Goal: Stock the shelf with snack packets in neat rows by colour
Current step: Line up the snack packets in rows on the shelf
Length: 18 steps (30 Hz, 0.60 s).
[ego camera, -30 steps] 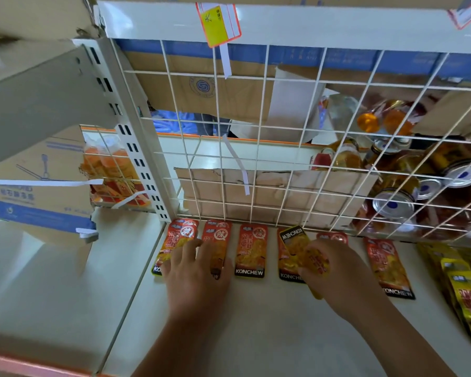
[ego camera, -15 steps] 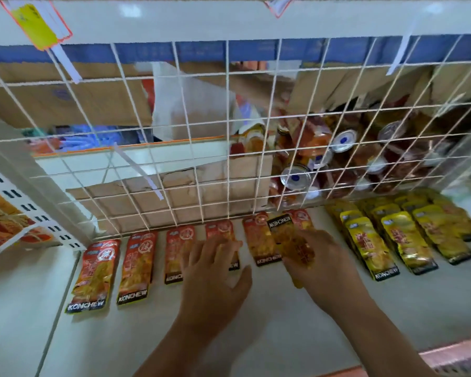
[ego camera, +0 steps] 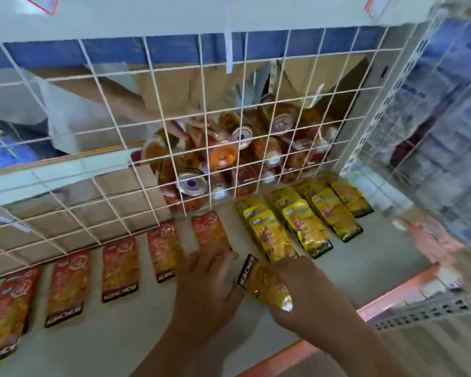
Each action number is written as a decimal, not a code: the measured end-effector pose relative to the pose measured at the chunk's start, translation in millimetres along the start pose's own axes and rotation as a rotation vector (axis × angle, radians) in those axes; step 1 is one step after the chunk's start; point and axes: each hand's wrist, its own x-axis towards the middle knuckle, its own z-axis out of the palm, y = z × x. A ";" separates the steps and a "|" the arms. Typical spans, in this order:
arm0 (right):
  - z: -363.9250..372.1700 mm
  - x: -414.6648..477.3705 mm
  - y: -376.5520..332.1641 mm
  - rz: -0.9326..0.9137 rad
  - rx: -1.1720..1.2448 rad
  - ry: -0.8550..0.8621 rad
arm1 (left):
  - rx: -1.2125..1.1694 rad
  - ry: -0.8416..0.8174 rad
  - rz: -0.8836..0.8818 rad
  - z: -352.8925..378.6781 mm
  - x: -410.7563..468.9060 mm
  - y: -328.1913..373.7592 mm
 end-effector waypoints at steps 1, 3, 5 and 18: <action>3.4 -0.2 3.2 -0.005 -0.010 -0.021 | 0.004 0.017 -0.005 -0.1 0.1 0.3; 8.4 1.0 5.9 0.014 0.000 -0.098 | 0.003 0.064 -0.021 -3.5 -1.0 1.5; 13.8 3.2 6.6 -0.001 0.019 -0.201 | 0.006 0.073 -0.035 -7.3 -3.9 2.0; 23.9 -13.6 -37.2 0.336 -0.084 -0.093 | -0.060 0.025 -0.079 -15.4 -19.8 -11.8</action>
